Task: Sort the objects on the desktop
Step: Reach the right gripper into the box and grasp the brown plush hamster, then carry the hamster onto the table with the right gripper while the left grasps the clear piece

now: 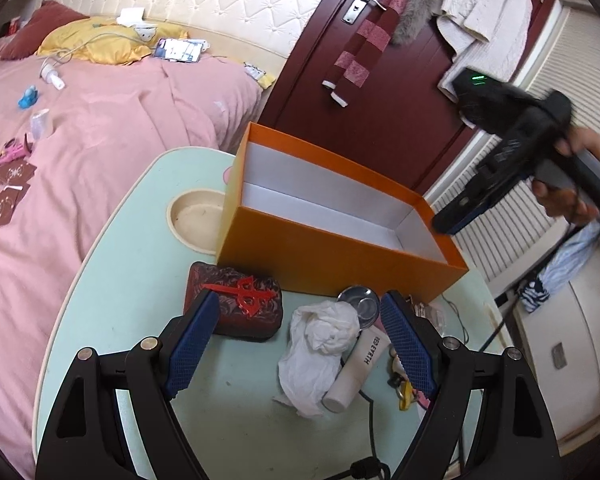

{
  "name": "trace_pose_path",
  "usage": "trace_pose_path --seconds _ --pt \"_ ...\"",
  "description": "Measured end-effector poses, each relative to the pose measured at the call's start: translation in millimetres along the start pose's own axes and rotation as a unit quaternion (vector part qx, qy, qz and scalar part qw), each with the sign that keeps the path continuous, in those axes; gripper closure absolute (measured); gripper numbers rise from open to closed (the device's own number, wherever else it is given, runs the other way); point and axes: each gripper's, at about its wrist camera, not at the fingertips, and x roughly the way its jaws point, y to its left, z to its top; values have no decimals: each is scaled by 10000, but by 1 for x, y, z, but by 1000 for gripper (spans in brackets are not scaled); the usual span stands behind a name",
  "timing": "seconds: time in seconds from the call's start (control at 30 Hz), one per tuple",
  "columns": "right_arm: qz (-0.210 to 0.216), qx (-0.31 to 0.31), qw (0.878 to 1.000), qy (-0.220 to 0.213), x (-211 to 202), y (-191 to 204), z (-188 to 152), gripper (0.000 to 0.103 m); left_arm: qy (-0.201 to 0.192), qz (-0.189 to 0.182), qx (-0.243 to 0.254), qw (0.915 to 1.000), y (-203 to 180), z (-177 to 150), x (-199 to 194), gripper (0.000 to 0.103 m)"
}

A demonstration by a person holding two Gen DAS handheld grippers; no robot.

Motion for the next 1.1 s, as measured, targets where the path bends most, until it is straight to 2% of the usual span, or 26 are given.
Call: trace_pose_path --seconds 0.07,0.23,0.33,0.4,0.47,0.5,0.67,0.8,0.93,1.03,1.1 --pt "-201 -6 9992 337 16 4 11 59 11 -28 24 10000 -1 0 0 20" --pt "-916 -47 9927 786 44 12 29 58 -24 -69 34 10000 -2 0 -3 20" --pt "-1263 -42 9860 1089 66 11 32 51 -54 -40 43 10000 -2 0 -4 20" --pt "-1411 -54 9816 1289 83 12 31 51 -47 -39 20 10000 -1 0 -4 20" --pt "-1482 -172 9800 1314 86 16 32 59 -34 -44 -13 10000 0 1 -4 20" --pt "-1478 -240 9807 1258 85 19 32 60 -30 -45 -29 10000 1 1 -4 20" --pt "-658 -385 9970 94 46 17 -3 62 -51 -68 -105 9999 4 2 -4 20" --pt "77 -485 9946 -911 13 13 -34 62 -64 -188 -190 9996 7 3 -5 20" --pt "812 -577 9767 -1902 -21 10 -65 61 -90 -311 -241 9992 12 8 -8 20" --pt "1370 -667 9531 -2614 -42 8 -93 59 29 -354 -251 9991 17 26 -8 20" --pt "1609 -802 9408 -2875 -33 7 -121 59 160 -402 -159 9989 18 44 -7 21"
